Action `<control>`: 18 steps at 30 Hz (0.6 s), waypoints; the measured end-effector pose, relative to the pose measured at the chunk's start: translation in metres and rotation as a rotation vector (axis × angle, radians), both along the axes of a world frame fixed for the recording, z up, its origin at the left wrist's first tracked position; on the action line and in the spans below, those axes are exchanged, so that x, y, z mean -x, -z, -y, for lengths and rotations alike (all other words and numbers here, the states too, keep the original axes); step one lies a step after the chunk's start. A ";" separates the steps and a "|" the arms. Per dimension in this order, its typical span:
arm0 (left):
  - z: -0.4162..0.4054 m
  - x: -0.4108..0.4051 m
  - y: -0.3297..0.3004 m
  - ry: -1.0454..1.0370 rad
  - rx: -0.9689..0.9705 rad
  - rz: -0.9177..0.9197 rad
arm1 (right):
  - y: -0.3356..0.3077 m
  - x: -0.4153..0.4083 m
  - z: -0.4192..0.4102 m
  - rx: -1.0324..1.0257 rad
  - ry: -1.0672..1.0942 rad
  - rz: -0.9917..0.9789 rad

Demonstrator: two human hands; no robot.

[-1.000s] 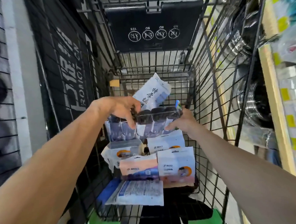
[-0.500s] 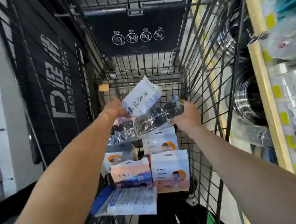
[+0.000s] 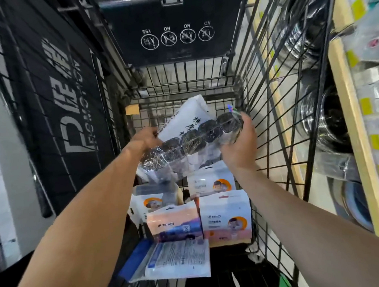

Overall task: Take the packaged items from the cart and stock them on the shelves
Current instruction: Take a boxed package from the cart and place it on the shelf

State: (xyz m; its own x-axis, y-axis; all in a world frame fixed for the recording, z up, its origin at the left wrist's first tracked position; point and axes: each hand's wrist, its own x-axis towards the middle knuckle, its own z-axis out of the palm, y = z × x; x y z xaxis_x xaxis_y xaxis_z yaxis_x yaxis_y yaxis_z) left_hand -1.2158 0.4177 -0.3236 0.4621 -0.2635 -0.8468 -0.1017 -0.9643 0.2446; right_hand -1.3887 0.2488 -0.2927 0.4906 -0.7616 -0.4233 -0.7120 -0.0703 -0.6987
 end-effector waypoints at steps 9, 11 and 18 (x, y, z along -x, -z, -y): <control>0.000 -0.013 -0.065 0.091 0.261 0.183 | -0.021 -0.020 -0.001 0.079 -0.025 0.033; 0.003 -0.024 -0.094 0.115 0.308 0.326 | -0.042 -0.025 -0.004 0.001 0.035 0.114; 0.011 -0.028 -0.204 0.488 0.446 0.698 | -0.140 -0.069 0.028 -1.069 0.653 0.338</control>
